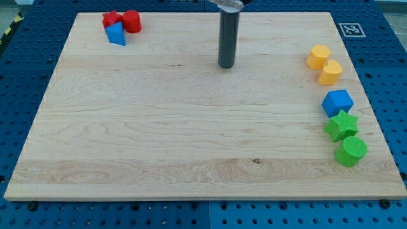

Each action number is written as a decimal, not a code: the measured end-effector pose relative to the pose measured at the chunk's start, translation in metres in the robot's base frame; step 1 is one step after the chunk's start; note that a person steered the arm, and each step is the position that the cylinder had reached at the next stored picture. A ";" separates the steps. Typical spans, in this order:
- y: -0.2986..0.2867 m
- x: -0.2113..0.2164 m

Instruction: Push the blue cube towards the center of the board

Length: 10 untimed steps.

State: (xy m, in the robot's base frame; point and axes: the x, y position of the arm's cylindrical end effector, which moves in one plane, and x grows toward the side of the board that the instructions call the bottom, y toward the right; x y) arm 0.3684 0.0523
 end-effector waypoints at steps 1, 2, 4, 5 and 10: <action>0.026 0.018; 0.061 0.025; 0.122 0.032; 0.144 0.046; 0.226 0.066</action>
State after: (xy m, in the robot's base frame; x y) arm 0.4340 0.2784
